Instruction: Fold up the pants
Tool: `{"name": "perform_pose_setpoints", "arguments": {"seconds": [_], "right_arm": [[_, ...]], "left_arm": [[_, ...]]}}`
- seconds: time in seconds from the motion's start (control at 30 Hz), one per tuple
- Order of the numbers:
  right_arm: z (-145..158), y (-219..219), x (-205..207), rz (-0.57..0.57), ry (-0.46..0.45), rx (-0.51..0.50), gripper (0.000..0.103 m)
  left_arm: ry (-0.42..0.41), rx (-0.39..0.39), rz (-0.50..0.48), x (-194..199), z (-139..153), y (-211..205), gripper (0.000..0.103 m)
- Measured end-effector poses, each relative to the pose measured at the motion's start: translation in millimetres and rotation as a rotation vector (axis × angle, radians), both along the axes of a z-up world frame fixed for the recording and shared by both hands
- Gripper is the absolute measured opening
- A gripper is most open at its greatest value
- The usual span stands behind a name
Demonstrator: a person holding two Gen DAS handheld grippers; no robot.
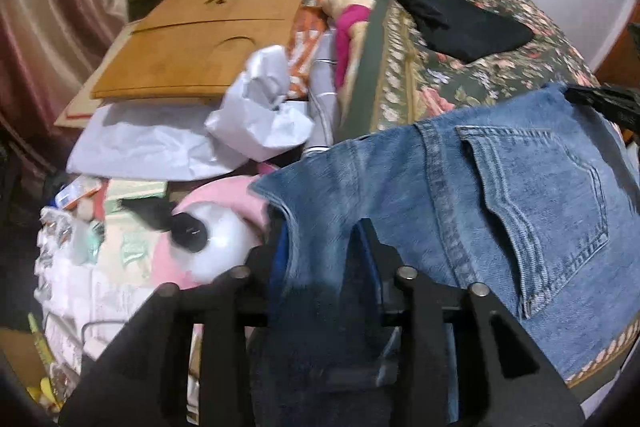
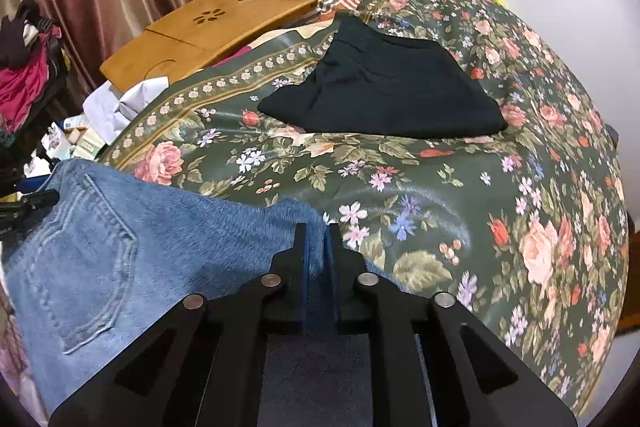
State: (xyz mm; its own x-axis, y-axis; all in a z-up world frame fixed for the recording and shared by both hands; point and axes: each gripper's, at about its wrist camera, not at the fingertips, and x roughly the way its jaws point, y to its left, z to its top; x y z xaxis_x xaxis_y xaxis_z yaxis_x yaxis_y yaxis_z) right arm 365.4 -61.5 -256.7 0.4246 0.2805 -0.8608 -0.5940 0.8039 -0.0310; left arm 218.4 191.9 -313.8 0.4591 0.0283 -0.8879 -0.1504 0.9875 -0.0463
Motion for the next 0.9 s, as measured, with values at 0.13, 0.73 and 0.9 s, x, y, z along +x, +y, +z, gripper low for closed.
{"name": "perform_pose_setpoints", "arguments": {"seconds": [0.13,0.73,0.9], "right_arm": [[24,-23,-18,-0.026,0.052,0.101,0.019],[10,-72,-150,-0.038,0.092,0.156,0.035],[10,-79,-152,-0.066,0.089,0.181,0.035]], "left_arm": [[-0.03,-0.075,0.052,-22,25,18,0.055],[0.013,-0.192,0.125,-74,2,-15,0.037],[0.027,-0.186,0.175,-79,-6,-14,0.042]]}}
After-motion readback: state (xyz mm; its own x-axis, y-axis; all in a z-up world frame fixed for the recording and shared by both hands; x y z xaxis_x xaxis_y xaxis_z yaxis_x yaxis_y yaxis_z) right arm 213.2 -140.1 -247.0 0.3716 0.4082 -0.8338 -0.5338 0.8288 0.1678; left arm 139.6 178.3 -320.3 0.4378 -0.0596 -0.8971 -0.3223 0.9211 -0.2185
